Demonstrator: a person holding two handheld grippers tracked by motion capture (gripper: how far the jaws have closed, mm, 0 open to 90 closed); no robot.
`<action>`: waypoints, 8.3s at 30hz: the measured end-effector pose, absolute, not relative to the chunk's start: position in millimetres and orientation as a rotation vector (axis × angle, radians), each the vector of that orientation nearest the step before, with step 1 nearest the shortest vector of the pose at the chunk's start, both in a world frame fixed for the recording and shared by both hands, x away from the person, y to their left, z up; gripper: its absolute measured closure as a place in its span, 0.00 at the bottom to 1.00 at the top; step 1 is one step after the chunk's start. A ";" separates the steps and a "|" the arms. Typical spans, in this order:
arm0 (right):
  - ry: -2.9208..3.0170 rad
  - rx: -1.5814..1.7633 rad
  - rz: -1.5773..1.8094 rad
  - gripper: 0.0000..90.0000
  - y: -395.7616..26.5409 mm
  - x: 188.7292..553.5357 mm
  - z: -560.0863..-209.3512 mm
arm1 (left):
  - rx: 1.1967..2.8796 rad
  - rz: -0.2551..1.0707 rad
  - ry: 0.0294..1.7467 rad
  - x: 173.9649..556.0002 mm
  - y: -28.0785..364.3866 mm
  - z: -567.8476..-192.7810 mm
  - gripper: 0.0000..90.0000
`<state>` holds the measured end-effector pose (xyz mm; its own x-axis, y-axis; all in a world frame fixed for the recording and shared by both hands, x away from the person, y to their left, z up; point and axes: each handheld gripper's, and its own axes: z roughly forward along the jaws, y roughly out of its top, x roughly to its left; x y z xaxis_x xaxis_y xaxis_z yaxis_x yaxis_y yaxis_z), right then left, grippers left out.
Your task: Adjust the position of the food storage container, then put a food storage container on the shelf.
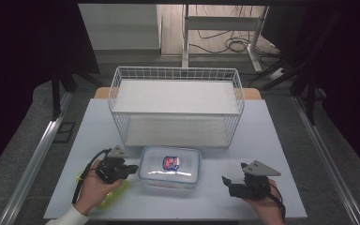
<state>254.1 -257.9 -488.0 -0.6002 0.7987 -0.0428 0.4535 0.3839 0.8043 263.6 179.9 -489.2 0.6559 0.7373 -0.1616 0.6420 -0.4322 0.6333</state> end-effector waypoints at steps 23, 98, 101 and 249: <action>2.225 1.078 1.157 0.15 -255.1 255.5 -486.8 | 2.069 0.201 1.089 257.7 182.3 -483.1 0.75; 2.502 1.292 1.328 0.15 -193.3 300.0 -491.3 | 1.921 -0.312 1.219 295.6 150.5 -510.2 0.14; 2.530 1.353 1.367 0.15 -192.7 305.1 -495.1 | 1.920 -0.312 1.216 295.7 150.8 -510.5 0.15; 2.359 1.120 1.631 0.56 -201.0 317.2 -370.2 | 1.852 0.159 0.967 287.0 170.1 -384.1 0.52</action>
<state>317.2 -201.0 -370.2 -0.7339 0.5899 0.3369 0.5235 0.1750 0.8339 287.0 170.1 -384.1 0.6715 0.6782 -0.2987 0.5464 -0.1807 0.8178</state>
